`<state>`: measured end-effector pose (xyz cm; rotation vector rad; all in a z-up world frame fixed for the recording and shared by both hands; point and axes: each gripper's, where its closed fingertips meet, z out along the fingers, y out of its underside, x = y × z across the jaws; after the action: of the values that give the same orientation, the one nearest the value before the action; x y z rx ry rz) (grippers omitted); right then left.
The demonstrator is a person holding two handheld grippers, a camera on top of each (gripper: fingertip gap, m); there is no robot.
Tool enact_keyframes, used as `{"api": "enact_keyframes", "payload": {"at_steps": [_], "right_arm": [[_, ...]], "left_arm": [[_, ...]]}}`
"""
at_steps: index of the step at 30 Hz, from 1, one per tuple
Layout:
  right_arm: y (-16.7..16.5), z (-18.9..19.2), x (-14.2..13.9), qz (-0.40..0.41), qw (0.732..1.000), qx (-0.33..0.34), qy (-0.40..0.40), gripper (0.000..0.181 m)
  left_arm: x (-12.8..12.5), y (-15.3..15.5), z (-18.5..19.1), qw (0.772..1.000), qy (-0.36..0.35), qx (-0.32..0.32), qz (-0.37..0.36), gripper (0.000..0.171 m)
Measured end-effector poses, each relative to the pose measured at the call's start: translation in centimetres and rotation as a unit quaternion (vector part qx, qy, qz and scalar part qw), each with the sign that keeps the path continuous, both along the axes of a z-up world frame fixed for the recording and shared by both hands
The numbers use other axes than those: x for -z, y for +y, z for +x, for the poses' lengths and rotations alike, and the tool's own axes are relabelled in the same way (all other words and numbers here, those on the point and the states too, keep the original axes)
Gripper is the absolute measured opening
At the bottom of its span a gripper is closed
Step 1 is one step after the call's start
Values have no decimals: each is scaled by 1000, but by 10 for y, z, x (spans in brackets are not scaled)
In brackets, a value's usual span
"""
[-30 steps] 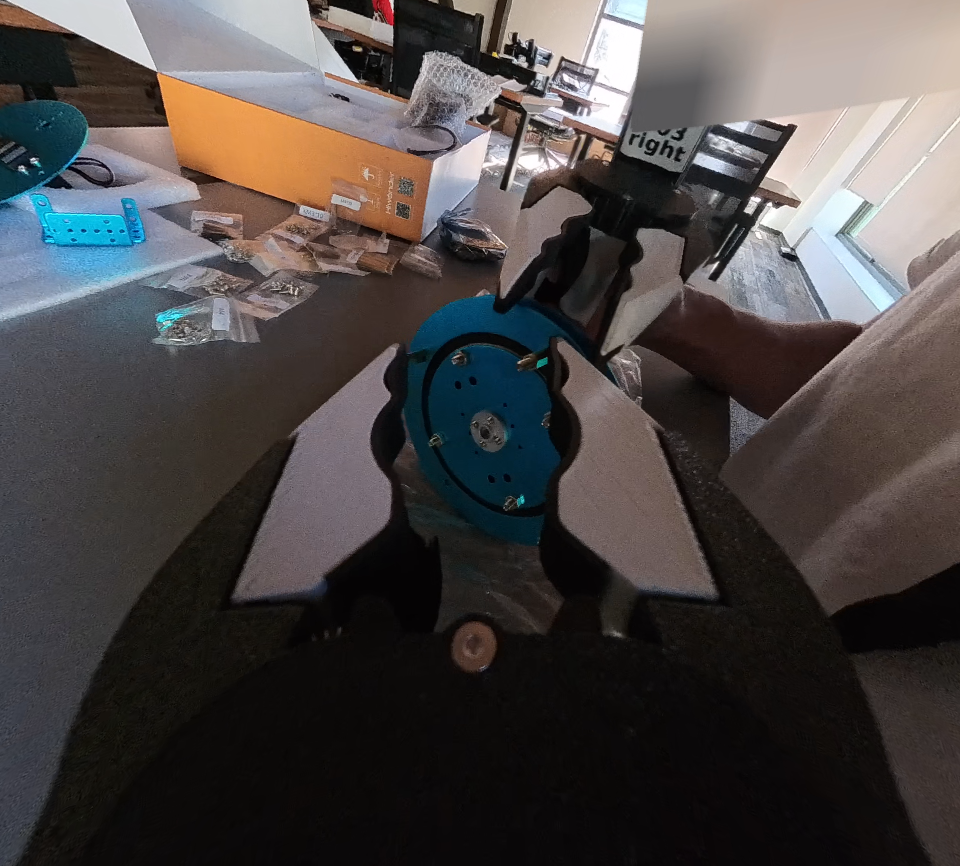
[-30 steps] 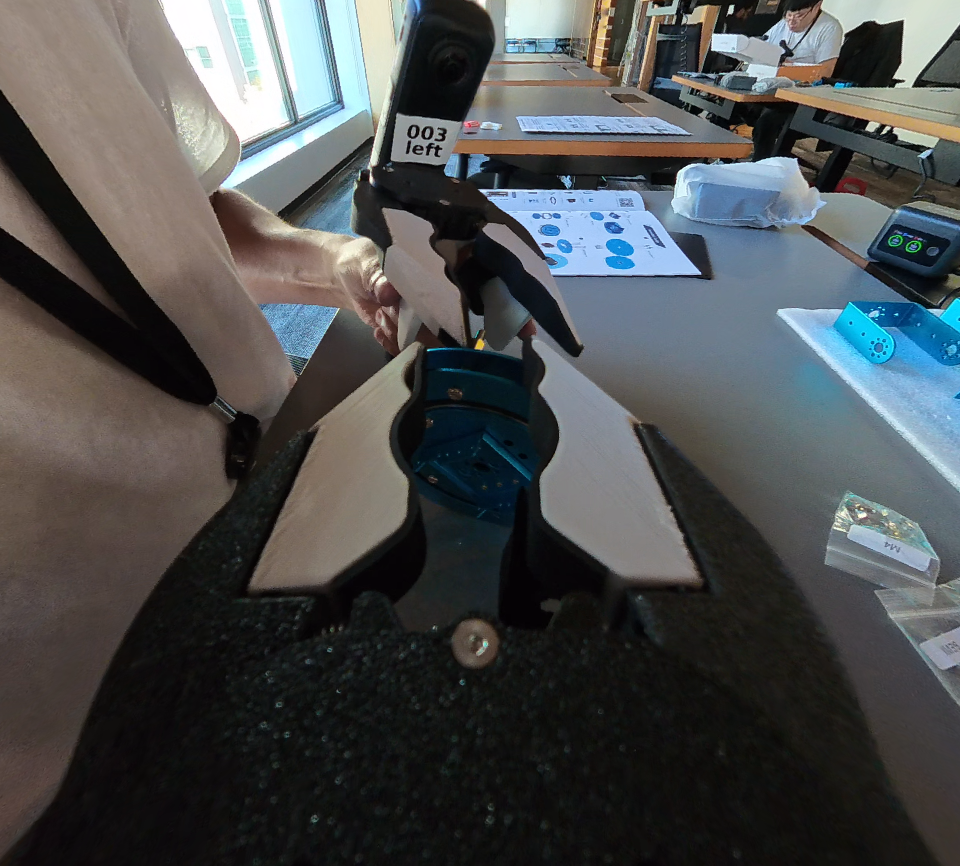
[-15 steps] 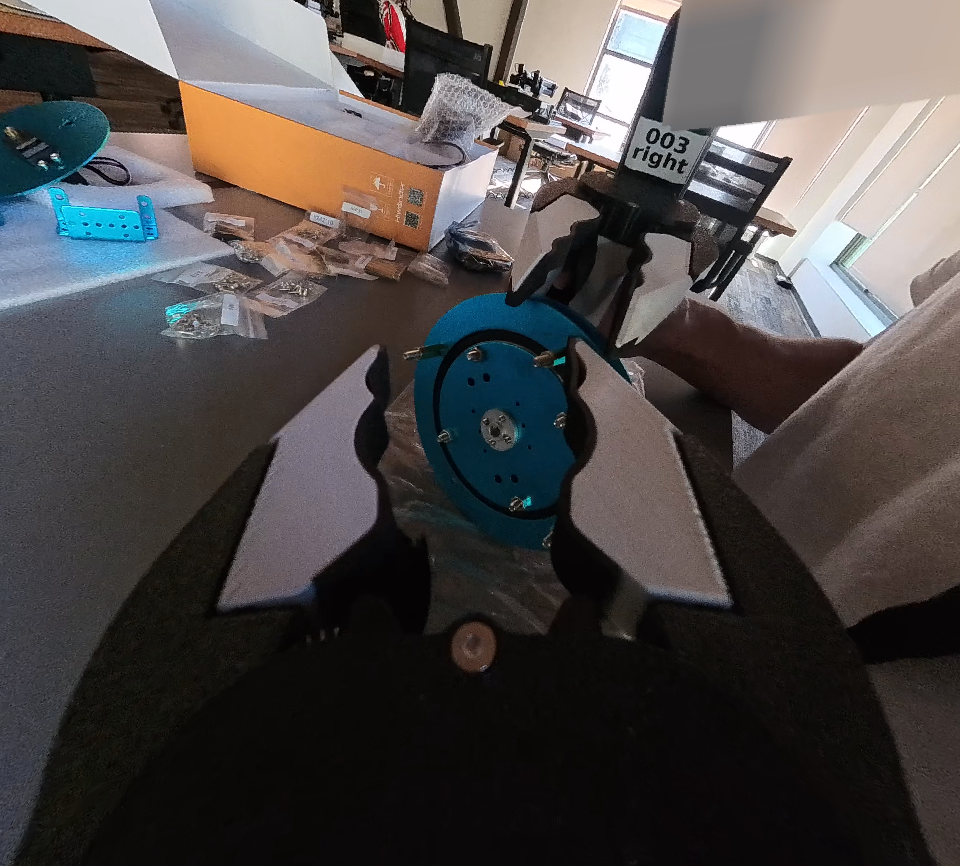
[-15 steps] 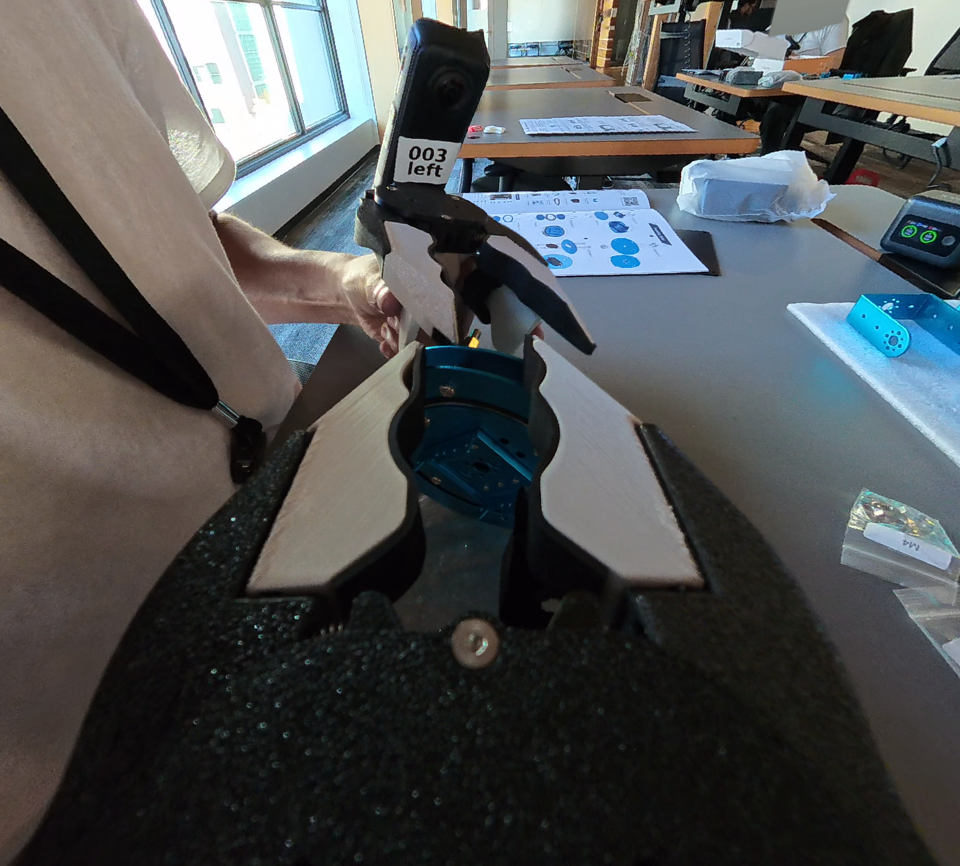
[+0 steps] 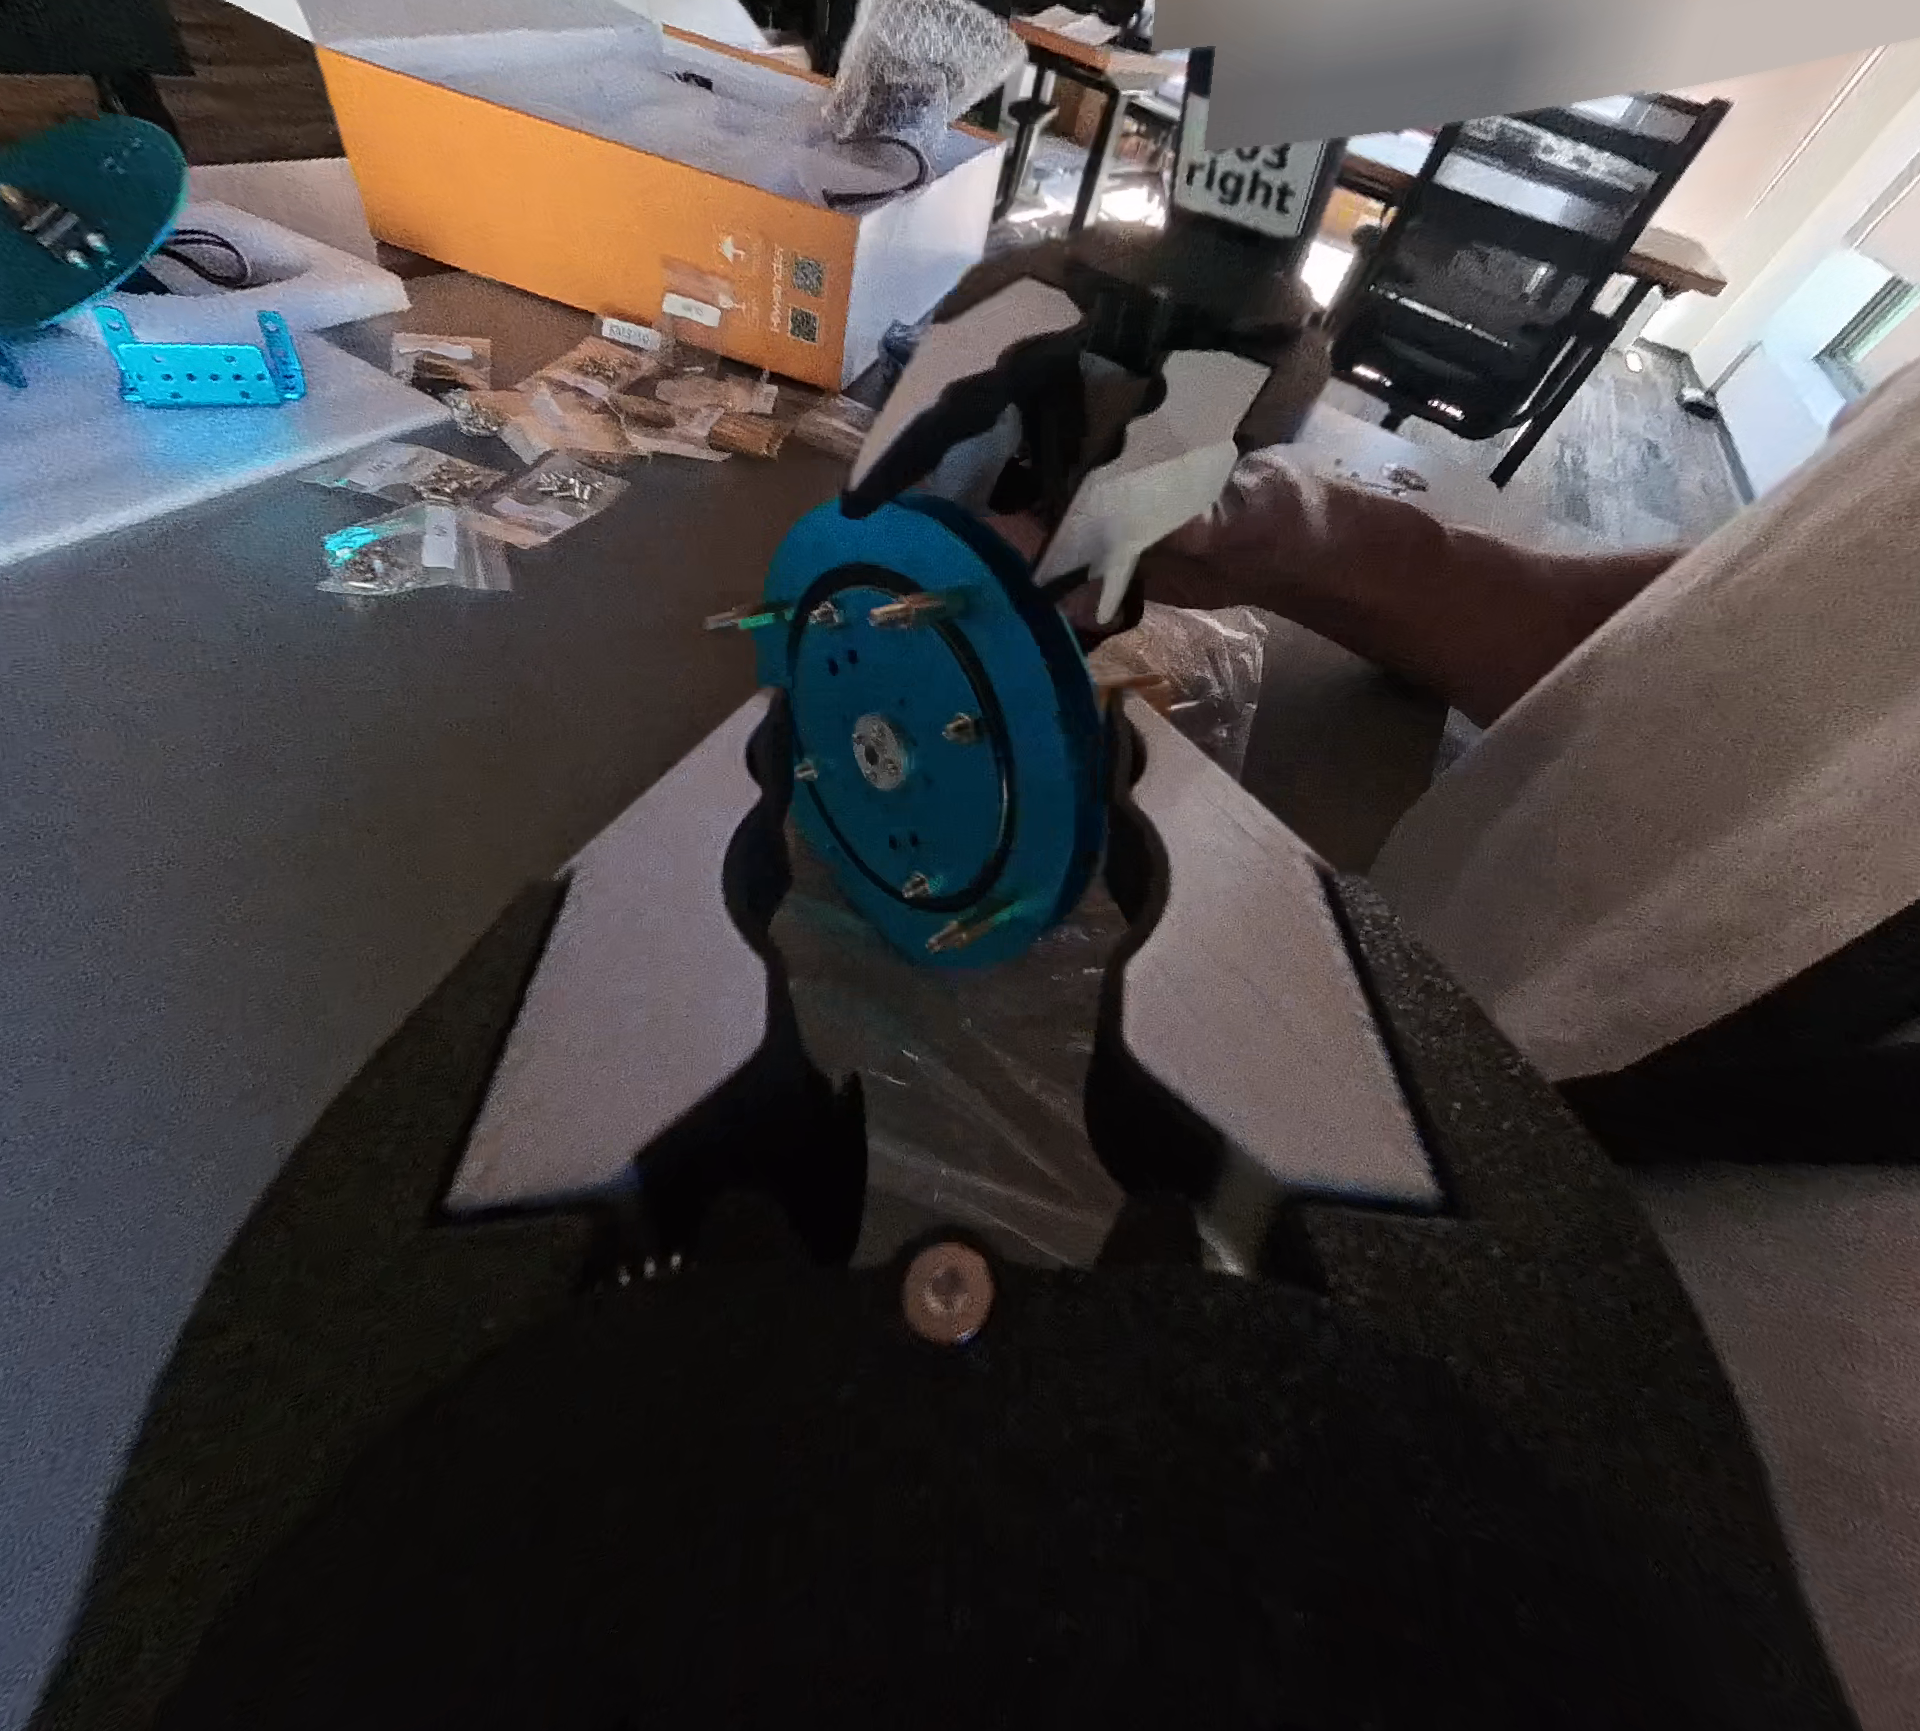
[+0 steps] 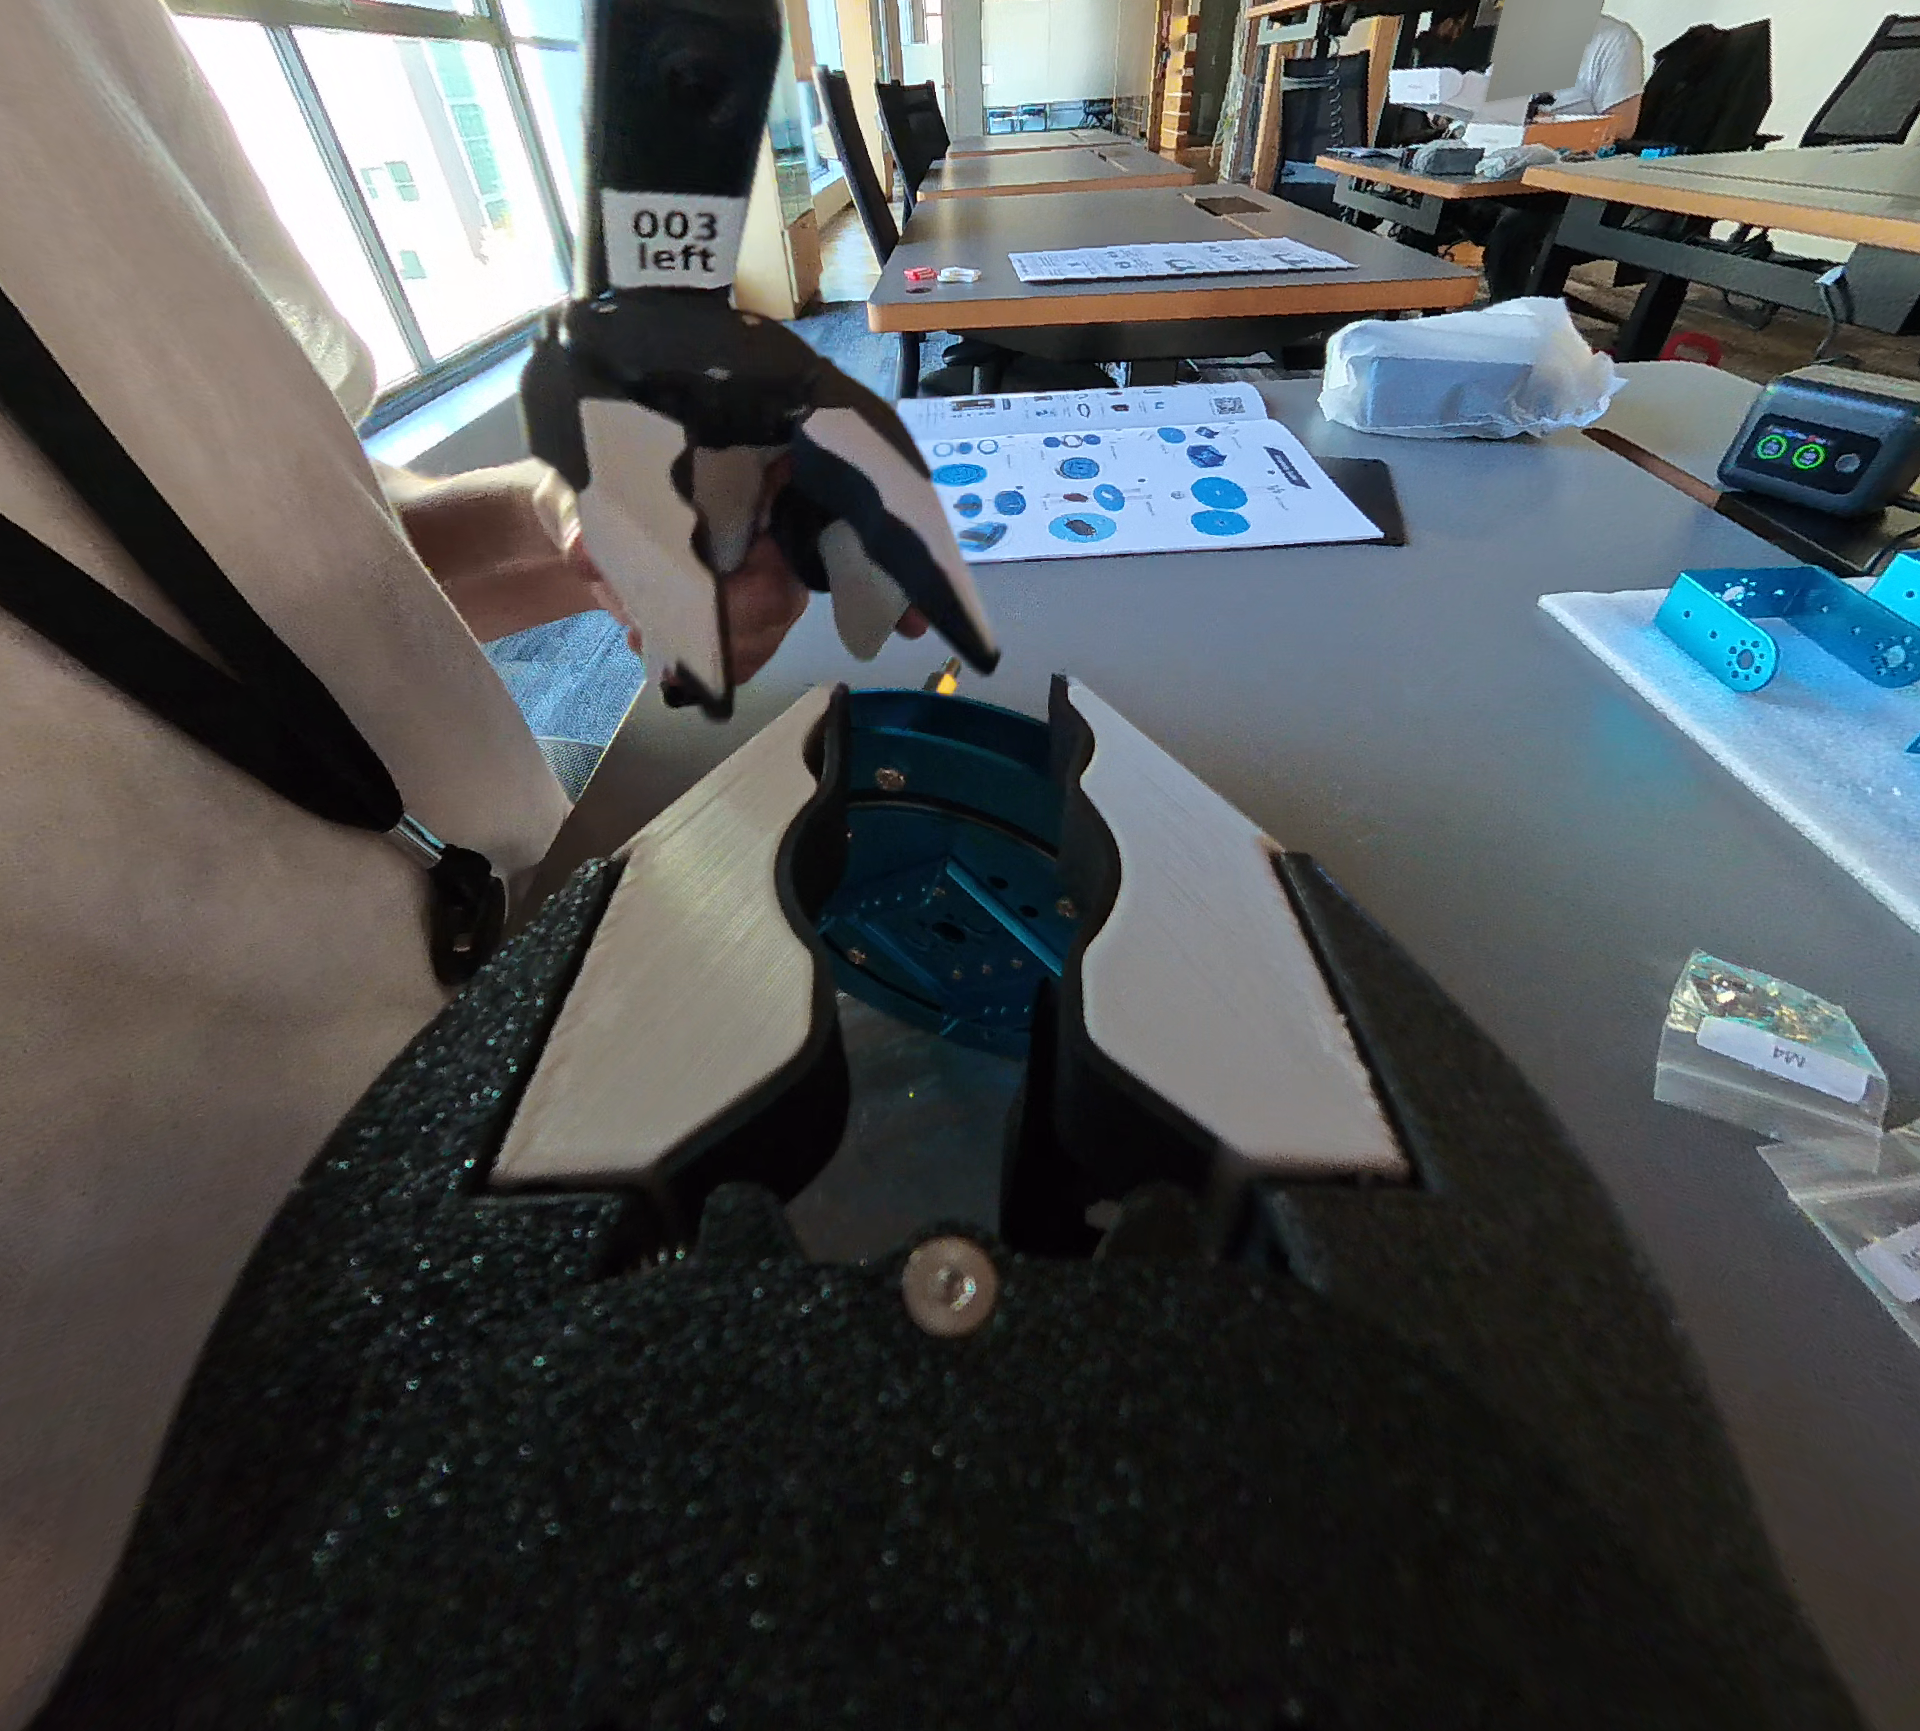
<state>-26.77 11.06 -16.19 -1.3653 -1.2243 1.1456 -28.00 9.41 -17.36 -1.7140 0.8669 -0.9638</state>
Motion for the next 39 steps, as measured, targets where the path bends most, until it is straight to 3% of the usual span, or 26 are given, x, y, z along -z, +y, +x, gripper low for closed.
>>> {"api": "enact_keyframes", "payload": {"at_steps": [10,16,19,21,25,28,31,33,39], "right_arm": [[2,-1,0,6,1000,20,-9,38],[-9,6,4,8,998,-48,-43,50],[-18,12,6,19,993,-89,-74,45],[-20,15,6,42,990,-100,-90,43],[-1,24,-3,59,992,-54,-99,35],[-1,33,-6,53,991,-44,-112,46],[1,34,2,59,989,-13,-133,45],[1,33,11,54,988,-4,-148,33],[4,28,12,23,993,7,-115,20]], "left_arm": [[19,-7,22,992,98,-31,75,35],[23,-20,25,975,160,61,143,30],[20,-16,24,966,166,102,169,16],[17,-10,23,960,182,125,175,18],[13,1,25,960,177,135,168,13],[12,7,25,963,173,129,162,12],[13,7,25,965,163,133,158,12],[12,10,25,967,159,130,153,13],[11,12,25,970,147,130,143,13]]}}
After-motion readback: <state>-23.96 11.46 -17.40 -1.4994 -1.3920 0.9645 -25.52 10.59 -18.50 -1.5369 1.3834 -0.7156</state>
